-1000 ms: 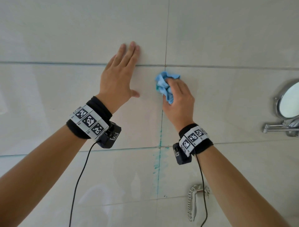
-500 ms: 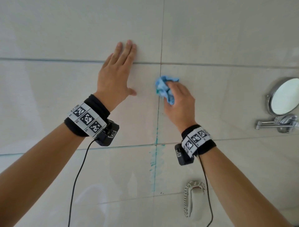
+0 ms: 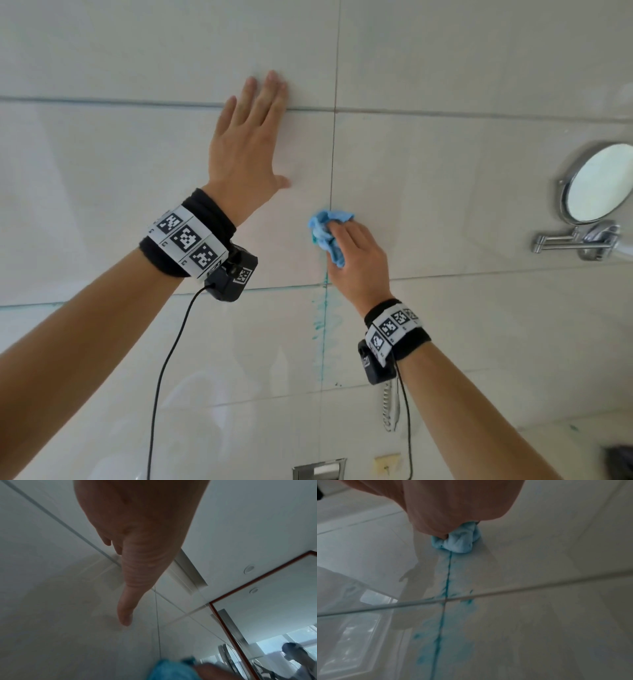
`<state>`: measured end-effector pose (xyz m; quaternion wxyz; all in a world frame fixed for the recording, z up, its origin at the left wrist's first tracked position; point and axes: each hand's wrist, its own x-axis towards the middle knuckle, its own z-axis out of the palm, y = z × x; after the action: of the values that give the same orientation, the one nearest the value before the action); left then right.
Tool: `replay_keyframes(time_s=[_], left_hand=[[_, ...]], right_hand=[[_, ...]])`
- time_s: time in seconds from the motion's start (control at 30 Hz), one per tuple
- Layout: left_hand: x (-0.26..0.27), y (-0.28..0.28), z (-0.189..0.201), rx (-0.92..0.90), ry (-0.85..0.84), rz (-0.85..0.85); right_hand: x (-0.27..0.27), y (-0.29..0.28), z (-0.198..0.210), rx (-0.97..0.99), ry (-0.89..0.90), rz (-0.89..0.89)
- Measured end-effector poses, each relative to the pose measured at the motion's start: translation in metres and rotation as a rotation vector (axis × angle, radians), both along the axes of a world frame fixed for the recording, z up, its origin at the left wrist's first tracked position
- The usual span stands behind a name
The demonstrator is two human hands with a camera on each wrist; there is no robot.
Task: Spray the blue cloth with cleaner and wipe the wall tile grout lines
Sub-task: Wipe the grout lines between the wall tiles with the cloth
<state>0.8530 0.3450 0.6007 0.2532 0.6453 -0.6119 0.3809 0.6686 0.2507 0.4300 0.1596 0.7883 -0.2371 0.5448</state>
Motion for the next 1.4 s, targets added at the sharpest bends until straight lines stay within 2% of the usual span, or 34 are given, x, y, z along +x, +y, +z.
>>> replay_keyframes(time_s=[0.07, 0.2, 0.27, 0.4, 0.6, 0.67, 0.8, 0.87, 0.97, 1.03, 1.17, 1.4], left_hand=[[-0.006, 0.003, -0.014, 0.015, -0.018, -0.008], [-0.015, 0.006, -0.046, 0.003, 0.006, 0.038], [-0.017, 0.003, -0.058, -0.005, 0.064, 0.076], [-0.01, -0.004, -0.076, -0.017, 0.125, 0.122], [-0.005, -0.009, -0.085, -0.035, 0.152, 0.123], [-0.006, -0.009, -0.086, -0.037, 0.156, 0.118], [-0.007, -0.008, -0.088, -0.035, 0.147, 0.111], [-0.006, -0.008, -0.089, -0.039, 0.15, 0.104], [-0.006, -0.008, -0.09, -0.036, 0.17, 0.101], [-0.007, -0.008, -0.091, -0.036, 0.182, 0.095], [-0.006, -0.008, -0.1, -0.046, 0.189, 0.082], [-0.012, -0.002, -0.122, -0.02, 0.173, 0.078]], right_hand=[[-0.005, -0.002, 0.021, 0.013, 0.028, -0.018], [-0.005, -0.011, 0.084, 0.026, -0.153, -0.019], [-0.001, -0.012, 0.096, -0.01, -0.211, 0.01], [0.009, -0.014, 0.062, -0.039, -0.24, 0.059], [0.013, -0.012, -0.03, -0.032, -0.002, 0.095], [0.008, -0.012, -0.034, -0.062, 0.053, 0.1], [-0.007, -0.014, -0.011, -0.151, 0.18, 0.067], [-0.008, -0.017, 0.009, -0.122, 0.109, 0.052], [-0.002, -0.021, 0.043, -0.052, -0.105, 0.05], [0.002, -0.021, 0.049, -0.044, -0.182, 0.064], [0.008, -0.019, 0.018, -0.038, -0.166, 0.085], [0.001, -0.015, -0.078, 0.011, 0.035, 0.145]])
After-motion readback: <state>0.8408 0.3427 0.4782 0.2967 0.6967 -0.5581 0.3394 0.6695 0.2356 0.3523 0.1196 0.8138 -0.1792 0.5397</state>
